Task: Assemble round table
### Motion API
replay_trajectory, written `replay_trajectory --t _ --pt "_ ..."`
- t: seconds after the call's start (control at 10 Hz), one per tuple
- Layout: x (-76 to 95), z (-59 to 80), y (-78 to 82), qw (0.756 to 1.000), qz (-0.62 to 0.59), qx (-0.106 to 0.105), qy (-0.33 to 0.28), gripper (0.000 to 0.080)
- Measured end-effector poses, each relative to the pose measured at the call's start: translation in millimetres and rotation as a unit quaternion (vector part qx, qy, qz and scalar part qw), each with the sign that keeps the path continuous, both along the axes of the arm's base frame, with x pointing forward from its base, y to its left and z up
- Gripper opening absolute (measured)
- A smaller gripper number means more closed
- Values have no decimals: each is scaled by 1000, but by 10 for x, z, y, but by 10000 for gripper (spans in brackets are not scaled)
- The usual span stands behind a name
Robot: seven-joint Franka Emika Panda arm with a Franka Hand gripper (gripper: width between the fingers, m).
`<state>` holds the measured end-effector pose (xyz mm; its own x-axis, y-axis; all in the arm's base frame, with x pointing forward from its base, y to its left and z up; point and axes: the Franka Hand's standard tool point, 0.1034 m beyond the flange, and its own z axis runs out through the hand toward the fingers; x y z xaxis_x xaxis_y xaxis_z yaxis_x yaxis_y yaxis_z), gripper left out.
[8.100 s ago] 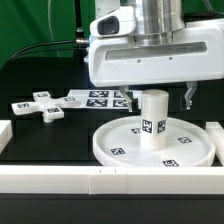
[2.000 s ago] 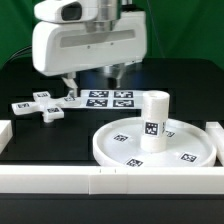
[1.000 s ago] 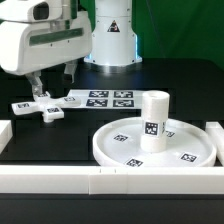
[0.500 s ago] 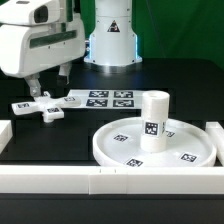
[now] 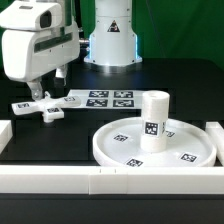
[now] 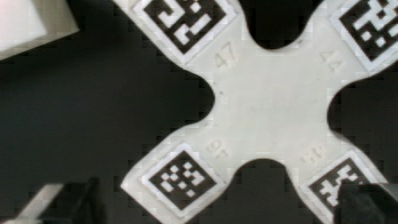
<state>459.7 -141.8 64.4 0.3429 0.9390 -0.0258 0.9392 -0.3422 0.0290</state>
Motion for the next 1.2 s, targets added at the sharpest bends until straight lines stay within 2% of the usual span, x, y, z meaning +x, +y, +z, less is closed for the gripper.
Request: replay_trajectory --t 0.5,0.7,1.2 --pt "-109 -110 -109 999 40 0 13 649" --pt "-112 -117 -110 999 39 0 13 649" --pt "-170 -236 -94 999 38 2 22 649"
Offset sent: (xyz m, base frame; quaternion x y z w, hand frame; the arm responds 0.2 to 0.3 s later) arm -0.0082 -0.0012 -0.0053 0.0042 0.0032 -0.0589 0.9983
